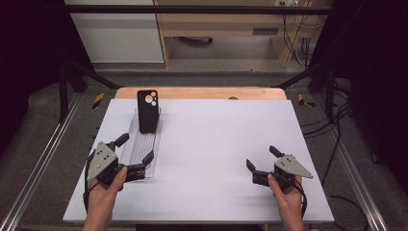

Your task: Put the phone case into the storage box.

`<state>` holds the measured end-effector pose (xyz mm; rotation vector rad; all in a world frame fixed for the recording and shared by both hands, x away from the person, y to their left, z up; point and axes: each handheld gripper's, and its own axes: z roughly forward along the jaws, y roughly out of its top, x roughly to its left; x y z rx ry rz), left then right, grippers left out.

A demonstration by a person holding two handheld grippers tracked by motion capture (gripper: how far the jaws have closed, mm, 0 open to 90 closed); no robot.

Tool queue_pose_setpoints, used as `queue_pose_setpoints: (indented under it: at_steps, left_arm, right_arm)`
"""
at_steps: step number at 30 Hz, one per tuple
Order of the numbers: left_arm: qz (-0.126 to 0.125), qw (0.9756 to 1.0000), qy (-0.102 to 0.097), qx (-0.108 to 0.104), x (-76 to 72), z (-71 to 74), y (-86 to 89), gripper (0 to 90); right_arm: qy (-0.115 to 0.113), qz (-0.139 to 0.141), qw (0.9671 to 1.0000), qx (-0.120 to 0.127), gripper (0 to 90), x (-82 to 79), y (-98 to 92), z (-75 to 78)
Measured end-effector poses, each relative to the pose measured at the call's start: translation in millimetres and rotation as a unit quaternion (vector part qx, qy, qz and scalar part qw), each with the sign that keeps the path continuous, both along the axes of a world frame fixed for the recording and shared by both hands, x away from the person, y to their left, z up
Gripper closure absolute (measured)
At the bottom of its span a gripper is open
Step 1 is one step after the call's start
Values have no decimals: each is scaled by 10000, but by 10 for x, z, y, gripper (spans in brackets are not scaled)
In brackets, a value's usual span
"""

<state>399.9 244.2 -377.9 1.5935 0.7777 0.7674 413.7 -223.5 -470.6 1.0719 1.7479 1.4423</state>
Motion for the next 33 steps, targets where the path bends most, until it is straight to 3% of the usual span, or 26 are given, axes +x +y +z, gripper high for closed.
queue_pose_setpoints:
  at_steps: [33]
  left_arm:
    - [562, 9981, -136, -234, 19, -55, 568, 30]
  right_arm:
    - [-108, -35, 9999, 2, 33, -15, -78, 13]
